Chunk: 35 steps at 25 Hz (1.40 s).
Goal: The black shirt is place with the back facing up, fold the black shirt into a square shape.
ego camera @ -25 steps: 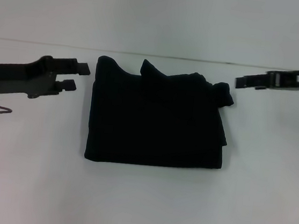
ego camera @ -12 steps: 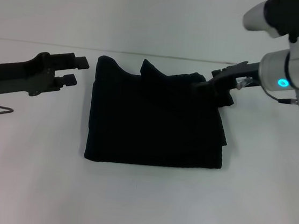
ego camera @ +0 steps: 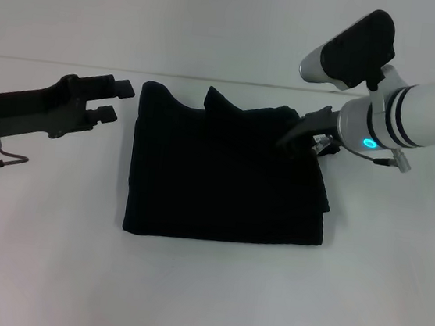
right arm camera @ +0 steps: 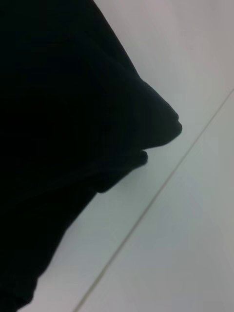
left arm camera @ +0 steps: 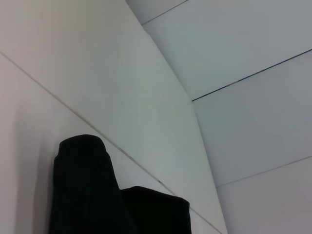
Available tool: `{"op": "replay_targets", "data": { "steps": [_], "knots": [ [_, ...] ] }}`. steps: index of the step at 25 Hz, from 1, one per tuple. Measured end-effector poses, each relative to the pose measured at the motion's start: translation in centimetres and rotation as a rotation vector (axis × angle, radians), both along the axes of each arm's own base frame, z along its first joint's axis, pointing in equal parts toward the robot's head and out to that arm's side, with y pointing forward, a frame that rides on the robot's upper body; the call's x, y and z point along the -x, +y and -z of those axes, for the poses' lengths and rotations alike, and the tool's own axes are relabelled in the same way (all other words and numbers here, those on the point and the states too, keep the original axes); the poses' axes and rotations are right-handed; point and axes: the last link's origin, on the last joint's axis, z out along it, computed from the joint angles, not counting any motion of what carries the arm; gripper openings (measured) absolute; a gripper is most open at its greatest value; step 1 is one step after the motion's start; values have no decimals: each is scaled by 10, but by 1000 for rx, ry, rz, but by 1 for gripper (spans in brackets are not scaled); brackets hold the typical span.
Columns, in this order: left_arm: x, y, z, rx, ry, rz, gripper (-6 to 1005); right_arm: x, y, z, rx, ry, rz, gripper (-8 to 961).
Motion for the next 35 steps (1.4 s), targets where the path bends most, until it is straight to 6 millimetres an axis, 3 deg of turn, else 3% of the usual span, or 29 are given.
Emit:
{"op": "replay_targets", "data": {
  "steps": [7, 22, 27, 35],
  "knots": [
    [1, -1, 3, 7, -5, -3, 667, 6, 5, -2, -45, 52, 8, 582],
    [-1, 1, 4, -3, -15, 1, 667, 6, 2, 2, -16, 42, 7, 10],
    [-1, 1, 4, -4, -15, 1, 667, 9, 5, -3, -34, 64, 25, 10],
    [0, 0, 4, -5, -16, -3, 667, 5, 4, -39, -93, 112, 116, 10]
  ]
}}
